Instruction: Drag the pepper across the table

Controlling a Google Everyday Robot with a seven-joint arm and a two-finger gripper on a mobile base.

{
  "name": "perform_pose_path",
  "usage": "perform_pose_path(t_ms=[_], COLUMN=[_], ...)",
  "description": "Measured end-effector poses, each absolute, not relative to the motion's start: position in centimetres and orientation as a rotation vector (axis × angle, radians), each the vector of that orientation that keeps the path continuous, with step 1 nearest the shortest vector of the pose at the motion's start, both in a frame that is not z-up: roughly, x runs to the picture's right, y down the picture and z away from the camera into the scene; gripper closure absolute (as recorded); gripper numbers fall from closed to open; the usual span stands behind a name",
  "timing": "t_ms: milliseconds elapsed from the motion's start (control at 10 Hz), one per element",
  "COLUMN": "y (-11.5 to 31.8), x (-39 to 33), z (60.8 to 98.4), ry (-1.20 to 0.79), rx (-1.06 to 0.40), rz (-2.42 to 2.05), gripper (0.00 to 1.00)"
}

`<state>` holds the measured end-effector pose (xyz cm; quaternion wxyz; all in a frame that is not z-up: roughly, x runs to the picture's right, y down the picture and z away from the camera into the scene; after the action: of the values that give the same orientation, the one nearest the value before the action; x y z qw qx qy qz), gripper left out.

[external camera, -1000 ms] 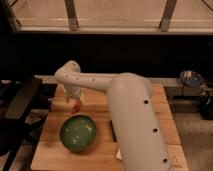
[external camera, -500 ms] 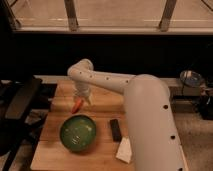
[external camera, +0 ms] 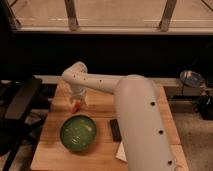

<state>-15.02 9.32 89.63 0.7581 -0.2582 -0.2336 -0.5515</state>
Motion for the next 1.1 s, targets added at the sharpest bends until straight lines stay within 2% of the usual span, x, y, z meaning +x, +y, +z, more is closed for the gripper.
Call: perform_pose_path(t_ms=[900,1100], y=[10.3,10.5], x=[-15.0,-15.5], z=[91.5,91.7], ry=[-0.500,-0.501], rx=[-0.572,-0.573], rz=[-1.190,-1.188], gripper=[0.35,0.40])
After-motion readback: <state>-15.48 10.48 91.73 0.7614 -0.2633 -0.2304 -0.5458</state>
